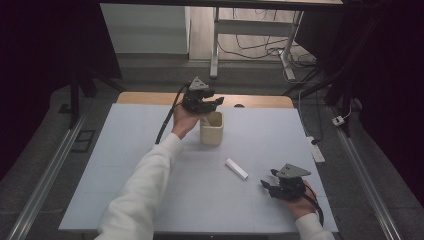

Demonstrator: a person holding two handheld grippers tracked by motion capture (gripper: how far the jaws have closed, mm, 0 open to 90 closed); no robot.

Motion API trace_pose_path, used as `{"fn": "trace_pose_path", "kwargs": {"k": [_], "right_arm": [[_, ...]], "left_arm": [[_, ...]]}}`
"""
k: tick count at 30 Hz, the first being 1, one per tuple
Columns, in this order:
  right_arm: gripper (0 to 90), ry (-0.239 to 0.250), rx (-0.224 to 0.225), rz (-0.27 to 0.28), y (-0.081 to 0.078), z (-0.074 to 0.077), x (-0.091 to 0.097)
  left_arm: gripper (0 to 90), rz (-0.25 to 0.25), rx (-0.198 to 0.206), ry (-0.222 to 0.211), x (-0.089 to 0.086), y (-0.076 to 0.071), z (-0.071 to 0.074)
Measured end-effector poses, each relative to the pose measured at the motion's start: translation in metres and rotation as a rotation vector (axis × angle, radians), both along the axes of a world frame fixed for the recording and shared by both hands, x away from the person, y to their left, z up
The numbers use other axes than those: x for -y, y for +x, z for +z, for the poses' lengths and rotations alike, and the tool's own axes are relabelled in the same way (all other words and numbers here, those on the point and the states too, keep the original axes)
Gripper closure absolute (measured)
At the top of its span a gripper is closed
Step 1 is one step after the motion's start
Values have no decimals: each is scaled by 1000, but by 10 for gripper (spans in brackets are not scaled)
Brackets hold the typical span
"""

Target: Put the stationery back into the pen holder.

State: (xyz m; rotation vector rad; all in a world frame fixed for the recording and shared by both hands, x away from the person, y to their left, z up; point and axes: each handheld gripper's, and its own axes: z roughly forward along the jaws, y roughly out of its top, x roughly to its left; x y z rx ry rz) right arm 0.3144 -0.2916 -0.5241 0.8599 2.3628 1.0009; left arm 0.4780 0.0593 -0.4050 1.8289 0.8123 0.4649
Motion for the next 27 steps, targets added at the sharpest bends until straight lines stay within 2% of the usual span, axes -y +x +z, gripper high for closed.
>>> {"fn": "trace_pose_path", "kwargs": {"k": [8, 13, 18, 23, 27], "right_arm": [[411, -2, 0, 5, 0, 0, 0], [411, 3, 3, 4, -1, 1, 0], [411, 4, 4, 1, -1, 1, 0], [411, -1, 4, 1, 0, 1, 0], [411, 1, 6, -4, 0, 1, 0]], "left_arm": [[487, -16, -2, 3, -13, -18, 0], [484, -29, -6, 10, -27, -35, -2], [478, -21, -28, 31, -44, -54, -6], [474, -14, -31, 51, -58, -72, -9], [465, -19, -38, 52, -68, -86, -13]]}}
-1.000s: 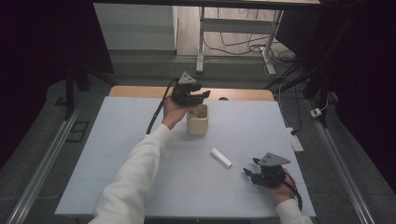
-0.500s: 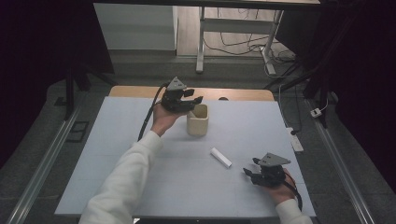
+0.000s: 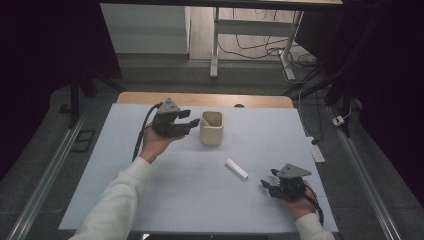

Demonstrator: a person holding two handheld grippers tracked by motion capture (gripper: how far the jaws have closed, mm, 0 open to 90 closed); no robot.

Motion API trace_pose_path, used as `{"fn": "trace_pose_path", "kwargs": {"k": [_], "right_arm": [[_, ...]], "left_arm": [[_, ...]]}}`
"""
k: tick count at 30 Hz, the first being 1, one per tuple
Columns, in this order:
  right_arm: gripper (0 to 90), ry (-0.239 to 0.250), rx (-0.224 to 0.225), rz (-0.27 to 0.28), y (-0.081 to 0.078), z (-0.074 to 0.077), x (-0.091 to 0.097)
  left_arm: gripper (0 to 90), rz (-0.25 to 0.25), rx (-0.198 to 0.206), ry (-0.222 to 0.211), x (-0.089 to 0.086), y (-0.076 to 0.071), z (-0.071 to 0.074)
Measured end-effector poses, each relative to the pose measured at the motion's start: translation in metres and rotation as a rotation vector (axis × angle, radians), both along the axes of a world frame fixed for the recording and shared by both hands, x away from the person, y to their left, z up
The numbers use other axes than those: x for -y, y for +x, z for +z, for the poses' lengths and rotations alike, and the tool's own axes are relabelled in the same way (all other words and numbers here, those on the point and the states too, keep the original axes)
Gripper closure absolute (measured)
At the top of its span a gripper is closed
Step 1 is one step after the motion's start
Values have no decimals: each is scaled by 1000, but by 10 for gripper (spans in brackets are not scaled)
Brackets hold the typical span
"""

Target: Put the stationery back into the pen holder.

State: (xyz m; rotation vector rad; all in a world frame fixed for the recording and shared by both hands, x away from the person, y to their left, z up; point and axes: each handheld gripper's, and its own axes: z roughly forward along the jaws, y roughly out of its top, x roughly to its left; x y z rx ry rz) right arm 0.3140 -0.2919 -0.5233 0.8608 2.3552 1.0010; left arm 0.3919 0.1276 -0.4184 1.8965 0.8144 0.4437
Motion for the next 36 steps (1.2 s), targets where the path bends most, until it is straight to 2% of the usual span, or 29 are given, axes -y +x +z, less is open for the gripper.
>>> {"fn": "trace_pose_path", "kwargs": {"k": [4, 7, 14, 22, 31, 36], "right_arm": [[410, -1, 2, 0, 0, 0, 0], [410, -5, 4, -2, 0, 0, 0], [410, -6, 8, -7, 0, 1, 1], [409, -4, 9, -14, 1, 1, 2], [409, -3, 12, -23, 1, 1, 4], [409, -10, 17, -28, 1, 2, 6]], "left_arm": [[439, -1, -8, 28, -9, -15, -6], [421, 8, -23, 22, -17, -26, -11], [377, 23, -50, 54, -37, -54, -26], [366, 35, -70, 45, -57, -83, -41], [354, 60, -81, 65, -73, -102, -57], [354, 71, -92, 57, -84, -111, -66]]}}
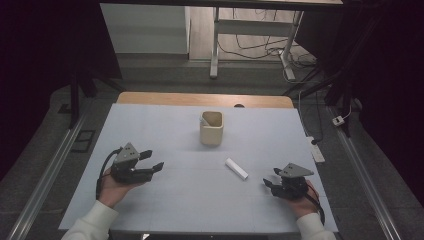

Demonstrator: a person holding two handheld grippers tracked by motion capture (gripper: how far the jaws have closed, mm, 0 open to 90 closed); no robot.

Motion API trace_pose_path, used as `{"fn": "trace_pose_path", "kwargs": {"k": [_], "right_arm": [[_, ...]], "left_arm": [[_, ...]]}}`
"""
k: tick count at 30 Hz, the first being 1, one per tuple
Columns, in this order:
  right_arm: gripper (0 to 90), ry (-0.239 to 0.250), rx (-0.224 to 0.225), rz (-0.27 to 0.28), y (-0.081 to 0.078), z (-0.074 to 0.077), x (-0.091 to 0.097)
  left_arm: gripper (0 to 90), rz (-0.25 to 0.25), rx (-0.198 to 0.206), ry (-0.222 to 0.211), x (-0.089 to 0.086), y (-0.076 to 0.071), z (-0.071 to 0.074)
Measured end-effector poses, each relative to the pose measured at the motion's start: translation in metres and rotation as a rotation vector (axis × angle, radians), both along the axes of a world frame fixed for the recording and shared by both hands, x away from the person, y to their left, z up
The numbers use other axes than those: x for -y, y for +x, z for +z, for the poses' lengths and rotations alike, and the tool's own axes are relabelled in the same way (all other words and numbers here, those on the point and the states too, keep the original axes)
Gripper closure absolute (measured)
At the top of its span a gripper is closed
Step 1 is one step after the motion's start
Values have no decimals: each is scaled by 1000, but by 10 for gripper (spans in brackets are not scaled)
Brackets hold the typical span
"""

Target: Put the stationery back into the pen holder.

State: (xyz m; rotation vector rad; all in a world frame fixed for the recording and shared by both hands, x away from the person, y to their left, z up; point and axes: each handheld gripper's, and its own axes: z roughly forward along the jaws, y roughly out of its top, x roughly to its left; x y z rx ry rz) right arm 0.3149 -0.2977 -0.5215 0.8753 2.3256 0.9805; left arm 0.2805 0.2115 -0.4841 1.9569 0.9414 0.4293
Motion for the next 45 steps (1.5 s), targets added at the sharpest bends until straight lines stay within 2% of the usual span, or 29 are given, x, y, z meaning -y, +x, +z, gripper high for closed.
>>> {"fn": "trace_pose_path", "kwargs": {"k": [9, 20, 28, 41, 45], "right_arm": [[409, 0, 8, 1, 0, 1, 4], [409, 9, 20, 21, 0, 4, 5], [407, 20, 26, 31, -1, 7, 2], [404, 60, 32, 80, 5, 34, -20], [404, 56, 16, 100, 9, 39, -30]], "left_arm": [[352, 12, -33, 4, -17, -15, -16], [350, -9, -59, 26, -10, -11, -24], [350, -6, -64, 22, -11, -10, -26], [350, -8, -72, 25, -10, -9, -27], [350, -10, -75, 28, -9, -9, -28]]}}
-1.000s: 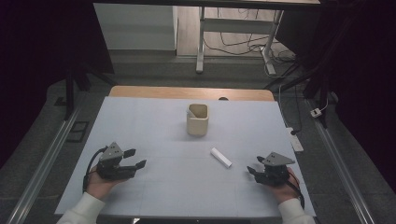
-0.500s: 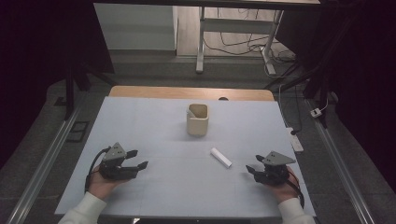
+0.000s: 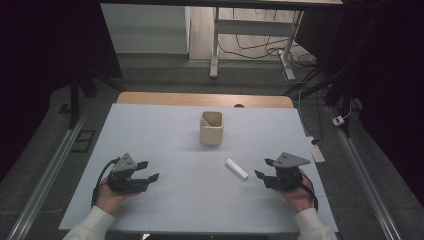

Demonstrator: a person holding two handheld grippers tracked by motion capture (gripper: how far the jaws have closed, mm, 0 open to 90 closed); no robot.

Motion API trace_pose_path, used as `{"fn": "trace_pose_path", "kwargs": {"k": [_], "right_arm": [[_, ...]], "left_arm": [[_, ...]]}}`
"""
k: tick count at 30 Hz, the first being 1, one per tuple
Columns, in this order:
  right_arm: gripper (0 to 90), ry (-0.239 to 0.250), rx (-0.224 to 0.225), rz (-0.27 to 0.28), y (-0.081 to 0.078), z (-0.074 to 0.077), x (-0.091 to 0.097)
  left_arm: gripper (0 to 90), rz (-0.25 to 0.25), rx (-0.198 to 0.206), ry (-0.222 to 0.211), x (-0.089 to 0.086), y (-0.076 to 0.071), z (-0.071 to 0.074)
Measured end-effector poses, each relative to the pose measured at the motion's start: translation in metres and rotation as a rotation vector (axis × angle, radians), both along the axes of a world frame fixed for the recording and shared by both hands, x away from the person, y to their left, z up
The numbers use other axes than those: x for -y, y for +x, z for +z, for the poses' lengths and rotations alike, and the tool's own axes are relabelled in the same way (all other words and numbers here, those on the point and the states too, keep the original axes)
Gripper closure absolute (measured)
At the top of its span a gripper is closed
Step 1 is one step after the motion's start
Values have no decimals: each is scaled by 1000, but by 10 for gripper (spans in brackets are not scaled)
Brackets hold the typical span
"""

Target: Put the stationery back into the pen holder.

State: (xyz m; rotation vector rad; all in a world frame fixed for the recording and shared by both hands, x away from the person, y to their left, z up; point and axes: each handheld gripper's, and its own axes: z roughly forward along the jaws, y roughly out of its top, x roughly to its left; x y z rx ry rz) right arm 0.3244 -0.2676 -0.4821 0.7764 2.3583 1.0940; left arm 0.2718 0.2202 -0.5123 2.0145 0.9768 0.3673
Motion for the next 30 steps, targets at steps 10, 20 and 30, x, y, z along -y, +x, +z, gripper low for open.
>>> {"fn": "trace_pose_path", "kwargs": {"k": [10, 20, 30], "right_arm": [[404, -22, -42, 33, 16, 11, -24], [397, -48, -90, 73, 35, 16, -55], [391, -87, -127, 86, 53, 13, -81]], "left_arm": [[349, -5, -4, 8, 1, 1, -1], [348, -17, -5, 22, 4, 0, -3], [347, -30, -7, 31, 6, 1, -4]]}}
